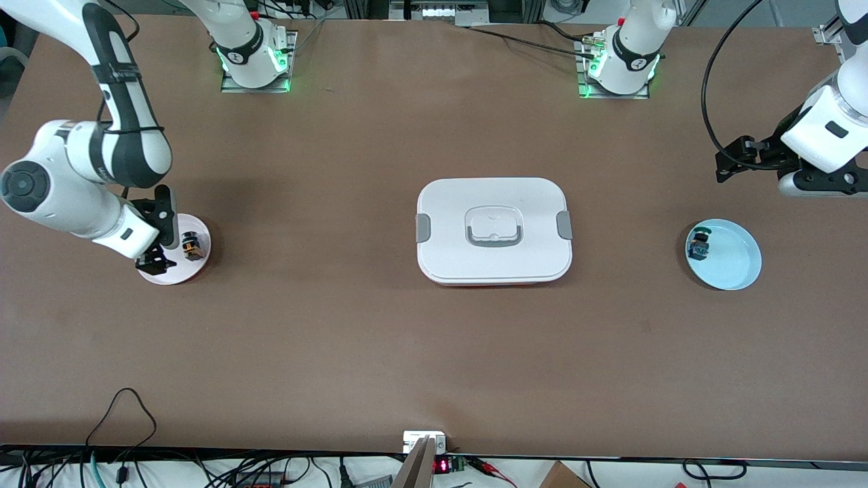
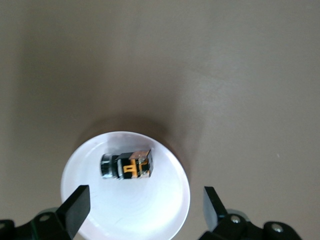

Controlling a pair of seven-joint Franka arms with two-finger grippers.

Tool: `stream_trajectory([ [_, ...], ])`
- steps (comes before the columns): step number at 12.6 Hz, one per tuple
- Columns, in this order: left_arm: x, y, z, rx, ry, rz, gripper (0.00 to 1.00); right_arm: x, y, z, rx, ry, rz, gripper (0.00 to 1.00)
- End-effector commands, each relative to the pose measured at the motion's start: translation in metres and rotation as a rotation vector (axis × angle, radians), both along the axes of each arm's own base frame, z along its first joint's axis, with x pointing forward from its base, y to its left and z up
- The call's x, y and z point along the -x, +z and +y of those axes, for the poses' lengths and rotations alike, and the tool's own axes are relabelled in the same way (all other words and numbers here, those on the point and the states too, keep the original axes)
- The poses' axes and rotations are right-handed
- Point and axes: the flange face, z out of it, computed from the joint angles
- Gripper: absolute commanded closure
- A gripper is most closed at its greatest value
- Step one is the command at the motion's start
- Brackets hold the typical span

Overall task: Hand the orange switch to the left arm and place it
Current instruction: 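Lower the right gripper and close it on the orange switch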

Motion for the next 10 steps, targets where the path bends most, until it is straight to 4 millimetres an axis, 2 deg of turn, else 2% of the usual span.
stream_trajectory([
  [1,-0.001,0.004,-0.002,0.021,-0.013,0.004,0.0,0.015,-0.025,-0.008,0.001,0.087,-0.021,0.0],
  [3,-0.001,0.004,-0.003,0.02,-0.013,0.004,0.0,0.017,-0.044,-0.009,-0.005,0.166,-0.004,0.0],
  [6,-0.001,0.004,-0.002,0.02,-0.013,0.005,0.0,0.019,-0.057,-0.008,-0.008,0.28,-0.016,0.0],
  [10,-0.001,0.003,-0.003,0.02,-0.016,0.007,0.0,0.032,-0.071,-0.026,-0.015,0.245,-0.01,0.0],
])
